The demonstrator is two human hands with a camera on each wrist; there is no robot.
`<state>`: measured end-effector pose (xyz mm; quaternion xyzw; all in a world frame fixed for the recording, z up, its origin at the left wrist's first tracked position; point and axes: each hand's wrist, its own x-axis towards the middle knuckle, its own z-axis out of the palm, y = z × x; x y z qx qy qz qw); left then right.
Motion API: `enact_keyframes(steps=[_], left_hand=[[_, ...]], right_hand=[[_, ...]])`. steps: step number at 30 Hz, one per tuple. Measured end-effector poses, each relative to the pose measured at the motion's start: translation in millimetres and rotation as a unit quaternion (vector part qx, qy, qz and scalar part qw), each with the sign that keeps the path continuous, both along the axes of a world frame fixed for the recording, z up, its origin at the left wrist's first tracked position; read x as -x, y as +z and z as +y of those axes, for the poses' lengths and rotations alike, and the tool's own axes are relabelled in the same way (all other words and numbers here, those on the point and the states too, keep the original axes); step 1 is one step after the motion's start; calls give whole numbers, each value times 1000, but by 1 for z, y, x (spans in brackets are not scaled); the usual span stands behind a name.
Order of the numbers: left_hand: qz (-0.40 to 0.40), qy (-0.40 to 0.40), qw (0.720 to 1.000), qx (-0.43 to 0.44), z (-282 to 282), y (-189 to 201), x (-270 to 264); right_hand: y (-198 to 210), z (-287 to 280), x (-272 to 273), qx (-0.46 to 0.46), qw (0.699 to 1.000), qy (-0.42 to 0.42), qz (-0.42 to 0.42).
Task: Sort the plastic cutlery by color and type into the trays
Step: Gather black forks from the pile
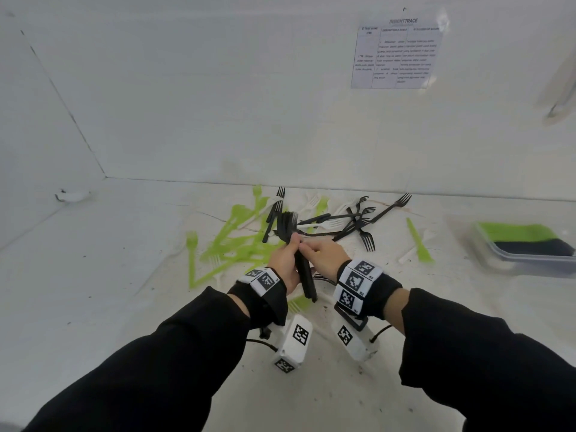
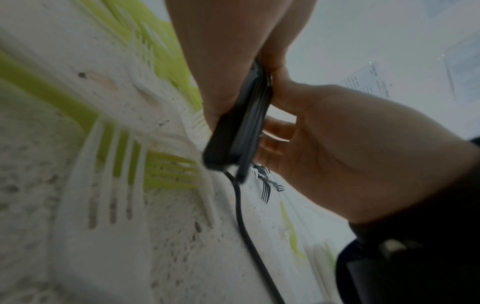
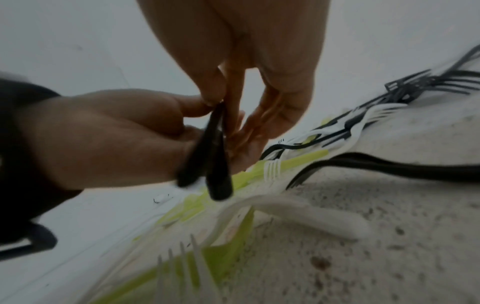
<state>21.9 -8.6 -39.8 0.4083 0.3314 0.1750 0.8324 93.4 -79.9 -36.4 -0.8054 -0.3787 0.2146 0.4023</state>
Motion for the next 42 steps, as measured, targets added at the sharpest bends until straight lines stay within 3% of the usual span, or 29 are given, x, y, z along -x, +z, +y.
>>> enact_keyframes(steps=[3,6,9,12,14,16,20,23,26,31,42], left_hand=[[2,-14,1000,-10,1,1,1],[15,-14,1000,-22,-2,1,0],[21,31,999,-13,-8,2,-3],[23,58,998,2,-6,3,-5],[32,47,998,6,-5,4,-8],[38,35,999,-8,-5,4,-13],[25,45,998,-35,-10,1,-21],[17,42,999,-21,-15,2,-25],[19,45,999,-19,-16,2,-33],[47,67,996,-22,-13,2,-48],[79,68,994,-30,4,-8,-71]], right_hand=[[10,-7,-4,15,998,46,-44],[21,-19,-17,26,999,16,-11],[21,-31,-29,113,992,13,-48],[12,-44,-34,310,939,54,-138],[4,-49,-35,378,908,84,-160],[2,-50,-40,380,905,85,-170],[15,-47,-69,312,943,30,-107],[24,-44,-100,242,955,-39,-165],[27,-38,-129,205,960,-99,-165],[22,-16,-152,252,959,-106,-79],[10,27,-170,311,940,-116,-81]])
